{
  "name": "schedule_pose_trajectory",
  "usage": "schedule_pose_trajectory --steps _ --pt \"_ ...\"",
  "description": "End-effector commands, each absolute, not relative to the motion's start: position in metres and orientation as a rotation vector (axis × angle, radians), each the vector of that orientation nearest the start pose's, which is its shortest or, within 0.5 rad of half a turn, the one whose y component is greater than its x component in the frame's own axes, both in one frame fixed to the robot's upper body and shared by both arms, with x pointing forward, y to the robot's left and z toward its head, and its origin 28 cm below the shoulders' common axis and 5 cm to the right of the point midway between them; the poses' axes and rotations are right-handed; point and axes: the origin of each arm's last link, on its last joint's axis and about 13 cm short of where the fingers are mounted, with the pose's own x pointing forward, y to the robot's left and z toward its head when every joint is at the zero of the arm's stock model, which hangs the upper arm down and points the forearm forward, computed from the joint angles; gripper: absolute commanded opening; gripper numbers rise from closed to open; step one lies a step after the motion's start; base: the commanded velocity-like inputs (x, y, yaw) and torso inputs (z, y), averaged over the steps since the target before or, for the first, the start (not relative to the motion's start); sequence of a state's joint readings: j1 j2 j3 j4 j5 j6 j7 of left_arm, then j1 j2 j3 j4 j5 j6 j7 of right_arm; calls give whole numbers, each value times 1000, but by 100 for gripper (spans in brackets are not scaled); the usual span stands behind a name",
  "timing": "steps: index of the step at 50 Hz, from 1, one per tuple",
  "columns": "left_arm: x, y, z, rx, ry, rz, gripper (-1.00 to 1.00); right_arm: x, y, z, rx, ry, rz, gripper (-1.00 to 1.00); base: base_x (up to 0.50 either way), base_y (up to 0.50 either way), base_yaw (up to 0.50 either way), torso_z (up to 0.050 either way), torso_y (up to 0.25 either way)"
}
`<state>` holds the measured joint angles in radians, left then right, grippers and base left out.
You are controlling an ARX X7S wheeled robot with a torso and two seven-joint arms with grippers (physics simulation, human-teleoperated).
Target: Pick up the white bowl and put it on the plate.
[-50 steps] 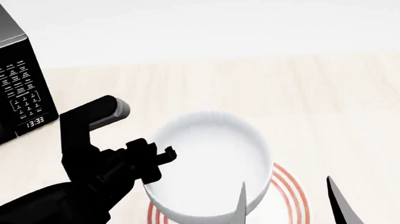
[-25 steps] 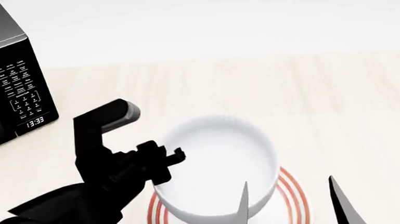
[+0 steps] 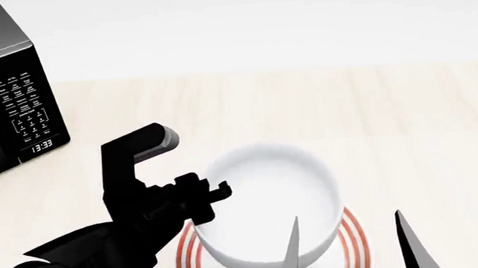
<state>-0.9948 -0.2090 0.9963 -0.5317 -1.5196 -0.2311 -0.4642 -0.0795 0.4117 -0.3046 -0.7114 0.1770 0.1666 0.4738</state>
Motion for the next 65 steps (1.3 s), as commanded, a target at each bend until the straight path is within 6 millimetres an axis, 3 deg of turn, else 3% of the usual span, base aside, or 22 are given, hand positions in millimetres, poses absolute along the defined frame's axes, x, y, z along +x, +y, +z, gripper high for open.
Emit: schedule_pose_trajectory --steps 1,65 --pt "349 119 128 -460 476 -270 -100 164 -93 122 -47 -369 4 100 0 0 0 0 0" --pt "361 113 90 -448 559 -251 -100 165 -94 120 -39 -368 10 100 0 0 0 0 0"
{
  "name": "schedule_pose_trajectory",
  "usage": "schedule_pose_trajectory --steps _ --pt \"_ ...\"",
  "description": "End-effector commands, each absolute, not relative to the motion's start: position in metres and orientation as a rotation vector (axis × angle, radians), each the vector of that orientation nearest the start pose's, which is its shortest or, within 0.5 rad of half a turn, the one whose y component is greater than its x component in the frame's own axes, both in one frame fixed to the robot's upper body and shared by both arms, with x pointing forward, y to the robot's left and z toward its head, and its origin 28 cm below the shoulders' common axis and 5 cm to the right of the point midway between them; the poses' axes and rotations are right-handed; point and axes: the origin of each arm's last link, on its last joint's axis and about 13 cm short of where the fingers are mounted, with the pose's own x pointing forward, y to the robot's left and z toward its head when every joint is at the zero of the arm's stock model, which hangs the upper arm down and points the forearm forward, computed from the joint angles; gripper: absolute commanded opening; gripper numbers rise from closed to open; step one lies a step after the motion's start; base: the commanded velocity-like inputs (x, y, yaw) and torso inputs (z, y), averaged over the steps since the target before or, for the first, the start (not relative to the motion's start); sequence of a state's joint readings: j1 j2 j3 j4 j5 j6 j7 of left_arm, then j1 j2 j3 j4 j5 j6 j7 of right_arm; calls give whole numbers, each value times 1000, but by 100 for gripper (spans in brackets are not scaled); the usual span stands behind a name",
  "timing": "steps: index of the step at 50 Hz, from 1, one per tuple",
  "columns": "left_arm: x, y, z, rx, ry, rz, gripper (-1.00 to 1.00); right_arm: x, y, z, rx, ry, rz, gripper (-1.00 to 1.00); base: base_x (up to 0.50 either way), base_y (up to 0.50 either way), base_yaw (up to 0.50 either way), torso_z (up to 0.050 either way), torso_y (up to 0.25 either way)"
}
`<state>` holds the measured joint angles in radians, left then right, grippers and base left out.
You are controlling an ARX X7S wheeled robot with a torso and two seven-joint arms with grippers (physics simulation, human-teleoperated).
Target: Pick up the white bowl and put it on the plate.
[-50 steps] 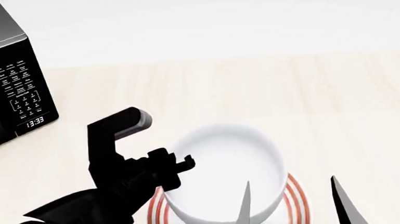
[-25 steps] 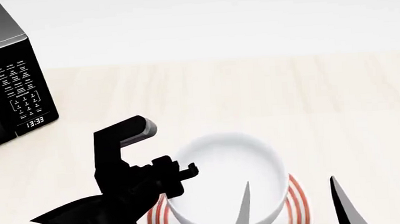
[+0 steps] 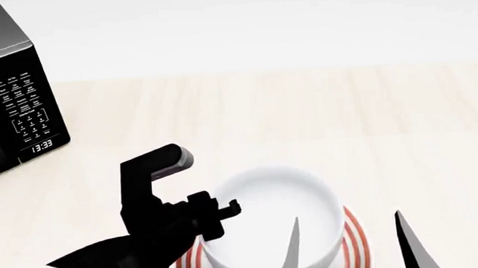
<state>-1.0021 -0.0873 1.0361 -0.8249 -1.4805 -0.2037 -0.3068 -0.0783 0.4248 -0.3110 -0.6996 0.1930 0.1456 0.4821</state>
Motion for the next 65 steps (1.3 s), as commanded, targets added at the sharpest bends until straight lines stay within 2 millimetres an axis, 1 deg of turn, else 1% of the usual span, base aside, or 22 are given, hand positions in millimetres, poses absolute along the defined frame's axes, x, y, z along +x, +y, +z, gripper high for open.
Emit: schedule_pose_trajectory --steps 1,12,13,23,30,36,39,43,48,49,53,56,57,65 --pt "361 114 89 -446 561 -248 -100 165 -94 120 -38 -369 9 100 0 0 0 0 0" --pt "361 114 84 -436 584 -240 -100 165 -94 120 -37 -367 11 100 0 0 0 0 0" --pt "361 114 85 -437 583 -240 100 165 -94 120 -37 -367 12 100 0 0 0 0 0" --pt "353 117 101 -378 497 -246 100 165 -93 119 -39 -365 14 100 0 0 0 0 0" --pt "339 118 121 -342 395 -270 100 165 -92 119 -40 -365 17 100 0 0 0 0 0" --pt "332 121 133 -315 318 -268 100 165 -92 119 -41 -365 19 100 0 0 0 0 0" --pt "323 124 144 -280 241 -269 100 164 -91 121 -40 -371 20 100 0 0 0 0 0" --pt "312 129 152 -255 173 -260 100 162 -90 125 -43 -382 23 100 0 0 0 0 0" --pt "298 136 156 -206 94 -248 100 159 -90 132 -44 -401 26 100 0 0 0 0 0" --pt "298 136 156 -206 94 -248 100 159 -90 132 -44 -401 26 100 0 0 0 0 0" --pt "280 143 157 -236 76 -256 100 156 -89 138 -45 -421 28 100 0 0 0 0 0" --pt "273 146 157 -225 52 -253 100 153 -89 141 -46 -432 33 100 0 0 0 0 0" --pt "270 149 157 -194 15 -233 100 152 -88 144 -48 -442 36 100 0 0 0 0 0" --pt "250 159 157 -140 -63 -188 100 142 -88 161 -50 -497 44 100 0 0 0 0 0"
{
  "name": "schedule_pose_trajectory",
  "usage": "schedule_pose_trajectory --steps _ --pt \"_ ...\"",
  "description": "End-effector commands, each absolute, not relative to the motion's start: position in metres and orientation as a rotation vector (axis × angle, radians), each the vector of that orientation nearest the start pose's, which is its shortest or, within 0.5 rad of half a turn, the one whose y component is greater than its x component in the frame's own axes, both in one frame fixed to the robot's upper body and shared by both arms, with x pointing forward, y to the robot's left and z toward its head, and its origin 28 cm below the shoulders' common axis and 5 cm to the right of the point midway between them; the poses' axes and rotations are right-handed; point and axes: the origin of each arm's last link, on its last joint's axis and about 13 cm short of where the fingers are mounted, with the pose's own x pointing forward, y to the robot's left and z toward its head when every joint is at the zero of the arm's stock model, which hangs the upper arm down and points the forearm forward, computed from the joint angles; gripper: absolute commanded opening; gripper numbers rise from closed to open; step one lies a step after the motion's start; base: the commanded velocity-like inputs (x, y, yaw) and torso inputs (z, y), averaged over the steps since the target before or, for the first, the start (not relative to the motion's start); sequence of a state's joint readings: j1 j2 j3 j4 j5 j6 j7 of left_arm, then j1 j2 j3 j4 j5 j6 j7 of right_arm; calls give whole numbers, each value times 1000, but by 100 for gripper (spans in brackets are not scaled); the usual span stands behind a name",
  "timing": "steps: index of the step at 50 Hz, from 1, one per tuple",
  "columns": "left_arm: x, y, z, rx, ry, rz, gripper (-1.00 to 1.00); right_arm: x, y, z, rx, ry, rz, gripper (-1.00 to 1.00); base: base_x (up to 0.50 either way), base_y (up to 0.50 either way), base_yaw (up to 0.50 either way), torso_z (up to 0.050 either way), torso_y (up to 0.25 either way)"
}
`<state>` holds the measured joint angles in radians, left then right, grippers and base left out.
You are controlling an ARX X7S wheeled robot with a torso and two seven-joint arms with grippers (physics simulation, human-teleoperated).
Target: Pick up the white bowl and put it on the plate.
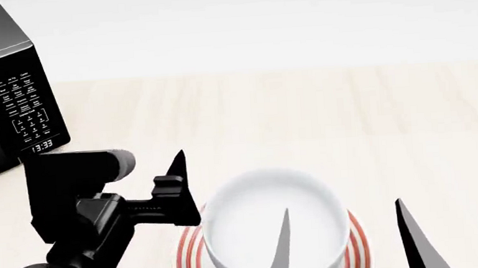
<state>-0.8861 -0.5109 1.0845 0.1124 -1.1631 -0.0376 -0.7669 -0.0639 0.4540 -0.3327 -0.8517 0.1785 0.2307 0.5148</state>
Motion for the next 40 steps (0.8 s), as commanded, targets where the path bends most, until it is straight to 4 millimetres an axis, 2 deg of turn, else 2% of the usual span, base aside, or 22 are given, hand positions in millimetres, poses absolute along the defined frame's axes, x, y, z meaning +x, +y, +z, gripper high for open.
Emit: schedule_pose_trajectory --steps 1,8,15,29,40 --pt "245 160 158 -168 -58 -200 100 141 -87 163 -54 -505 46 100 0 0 0 0 0" --pt "220 161 159 -181 -79 -223 100 134 -89 173 -56 -545 47 100 0 0 0 0 0" --pt "199 166 167 -97 -197 -175 100 129 -89 180 -63 -591 63 100 0 0 0 0 0" --pt "151 169 177 -75 -299 -186 100 123 -92 197 -72 -667 82 100 0 0 0 0 0" --pt "125 169 188 -10 -420 -157 100 124 -94 201 -78 -700 99 100 0 0 0 0 0"
